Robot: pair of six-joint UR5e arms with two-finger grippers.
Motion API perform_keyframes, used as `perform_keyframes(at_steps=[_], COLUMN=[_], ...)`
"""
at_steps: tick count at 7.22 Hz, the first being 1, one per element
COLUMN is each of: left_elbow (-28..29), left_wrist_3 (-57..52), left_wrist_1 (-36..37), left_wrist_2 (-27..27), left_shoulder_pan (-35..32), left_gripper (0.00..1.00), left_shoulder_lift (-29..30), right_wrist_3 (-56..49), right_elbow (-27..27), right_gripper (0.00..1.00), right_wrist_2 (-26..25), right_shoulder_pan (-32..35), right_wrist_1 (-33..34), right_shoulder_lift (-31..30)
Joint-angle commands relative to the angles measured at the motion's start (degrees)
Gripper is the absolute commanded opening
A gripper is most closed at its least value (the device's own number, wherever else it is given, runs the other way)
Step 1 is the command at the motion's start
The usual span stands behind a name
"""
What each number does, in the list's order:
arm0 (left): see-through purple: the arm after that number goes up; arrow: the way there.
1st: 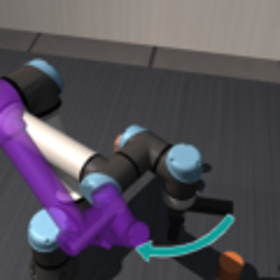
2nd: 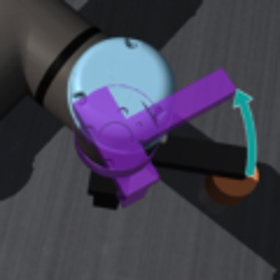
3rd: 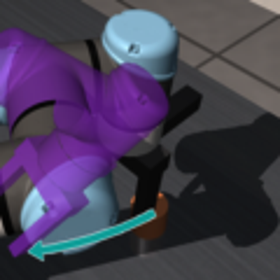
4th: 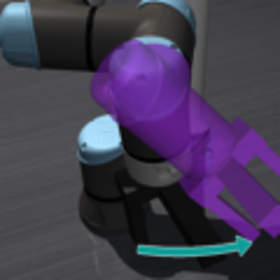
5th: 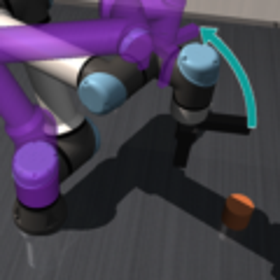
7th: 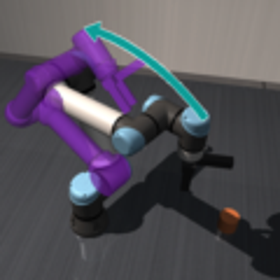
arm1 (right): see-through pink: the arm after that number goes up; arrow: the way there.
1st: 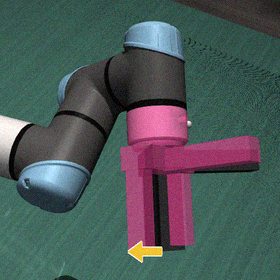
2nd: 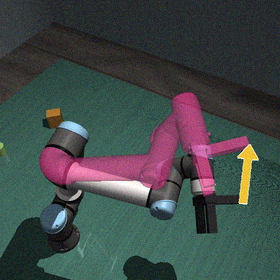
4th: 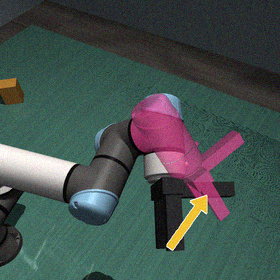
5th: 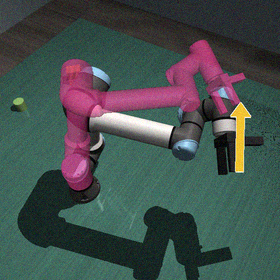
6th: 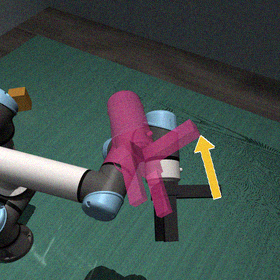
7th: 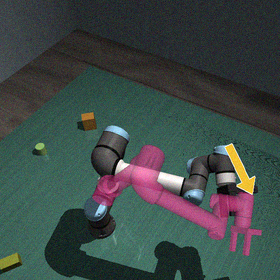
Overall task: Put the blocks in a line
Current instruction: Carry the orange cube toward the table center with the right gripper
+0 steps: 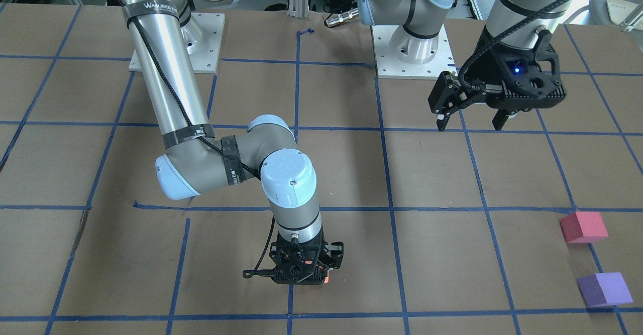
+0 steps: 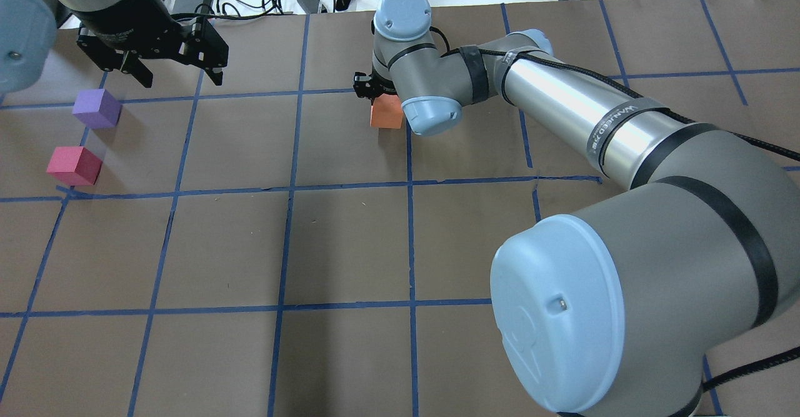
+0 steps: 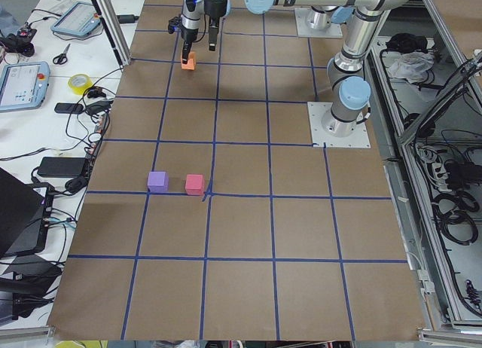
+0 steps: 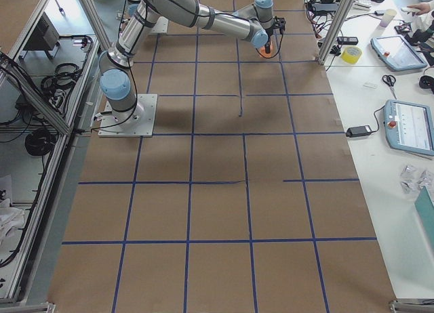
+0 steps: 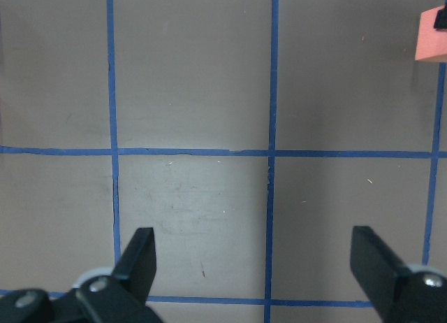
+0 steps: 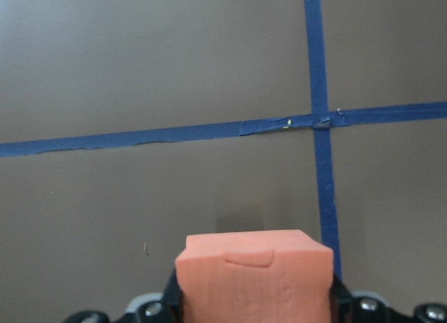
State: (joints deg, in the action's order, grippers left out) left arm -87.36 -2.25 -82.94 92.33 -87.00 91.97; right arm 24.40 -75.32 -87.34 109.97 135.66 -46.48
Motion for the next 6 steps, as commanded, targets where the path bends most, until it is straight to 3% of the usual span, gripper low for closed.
perform_keyframes(at_steps=[1,2,6], left_elbow=[0.0,0.0,1.1], left_wrist_3=[-0.1,-0.1,-0.1], left_wrist_1=[0.0,0.0,4.8], left_wrist_2=[-0.1,-0.1,-0.2], left_shoulder_pan=[0.1,0.2,0.2], left_gripper=[1.0,1.0,1.0], left_shoulder_lift=[0.1,0.1,5.4], right_wrist_3=[-0.2,0.1,3.0], right_elbow=[-0.2,-0.2,-0.3], right_gripper=[0.69,1.0,1.0], right_wrist_2=[-3.2,-5.5,-4.9], right_shoulder_pan=[0.2,0.2,0.2], right_wrist_1=[0.3,0.1,-4.8], right_shoulder_lift=[0.7,0.2,-2.8])
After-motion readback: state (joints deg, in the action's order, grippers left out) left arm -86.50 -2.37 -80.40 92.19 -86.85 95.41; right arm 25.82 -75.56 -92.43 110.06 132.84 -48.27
